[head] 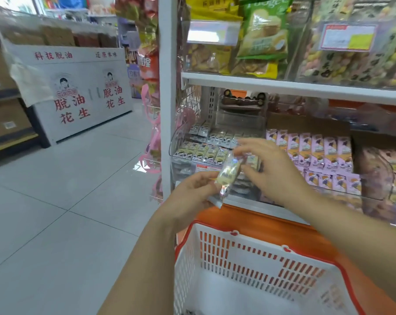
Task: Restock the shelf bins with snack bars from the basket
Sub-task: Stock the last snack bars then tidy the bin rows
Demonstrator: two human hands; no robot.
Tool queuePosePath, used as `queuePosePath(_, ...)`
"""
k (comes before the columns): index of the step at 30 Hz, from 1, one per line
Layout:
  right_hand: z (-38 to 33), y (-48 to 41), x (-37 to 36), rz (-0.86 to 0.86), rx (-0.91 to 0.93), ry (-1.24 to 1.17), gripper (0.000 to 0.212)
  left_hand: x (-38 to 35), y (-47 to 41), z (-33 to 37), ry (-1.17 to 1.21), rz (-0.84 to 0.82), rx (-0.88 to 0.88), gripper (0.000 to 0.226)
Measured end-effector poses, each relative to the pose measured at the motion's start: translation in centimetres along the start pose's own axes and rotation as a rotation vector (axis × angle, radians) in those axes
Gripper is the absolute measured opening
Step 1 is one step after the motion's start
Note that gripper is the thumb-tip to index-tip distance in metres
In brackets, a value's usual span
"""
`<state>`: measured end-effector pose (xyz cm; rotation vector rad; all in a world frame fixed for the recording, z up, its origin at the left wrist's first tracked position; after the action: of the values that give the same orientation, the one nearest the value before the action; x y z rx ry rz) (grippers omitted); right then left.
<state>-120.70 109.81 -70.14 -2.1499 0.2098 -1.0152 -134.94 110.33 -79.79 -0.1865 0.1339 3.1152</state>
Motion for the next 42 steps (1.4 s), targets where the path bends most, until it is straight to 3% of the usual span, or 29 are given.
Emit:
queuePosePath(2, 1.1, 0.6, -1.1, 0.108, -0.263, -0.143, 0.023, 0.8, -1.2, 0.2, 0.030, 0.116, -0.047, 0.023)
queuePosePath(6, 2.2, 1.5, -6.4, 0.052, -0.648, -0.503, 0.023, 1.3, -3.6, 0.7, 0.062, 0.292, -0.161, 0.025)
queuePosePath(13, 6.8, -4.4, -10.7, 0.072, -0.802, -0.574, 0.023, 1.0, -6.9, 2.3, 0.002, 0.348, -0.318, 0.015)
queuePosePath(16, 10.8, -7.4, -12.8, 0.134, -0.875, -0.530, 0.020, 2.5, -8.7, 1.9, -0.197, 0.566, -0.411, 0.021)
queuePosePath(19, 13.9, -10.5, -14.4, 0.196, -0.891, -0.445, 0.028, 3.9, -10.3, 1.1, -0.483, 0.750, -0.439, 0.027)
queuePosePath(23, 16.1, -14.1, -15.6, 0.222, -0.841, -0.132, 0.033, 4.6, -11.3, 0.6, -0.513, 0.795, -0.485, 0.030)
queuePosePath(30, 14.2, -15.7, -17.4, -0.020, -0.483, 0.240, 0.018, 4.9, -11.2, -0.4, -0.559, 0.805, -0.643, 0.019)
queuePosePath(35, 14.3, -15.2, -17.7, -0.055, -0.420, 0.238, 0.053, 4.7, -11.4, -0.7, -0.573, 0.814, -0.666, 0.027)
queuePosePath(42, 15.7, -15.0, -18.7, -0.114, -0.430, 0.315, 0.045, 4.8, -11.4, -0.8, -0.603, 0.790, -0.670, 0.033)
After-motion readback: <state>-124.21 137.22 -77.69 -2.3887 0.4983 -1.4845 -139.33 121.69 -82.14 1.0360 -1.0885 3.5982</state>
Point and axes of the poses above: each hand's wrist, its own y-axis away from the middle knuckle, its own x-axis out of the back of the hand, z = x × y, the point moved 7 cm from there along -y, towards the middle knuckle, and after that the axes turned 13 degrees about z, right-handed, at the moved point
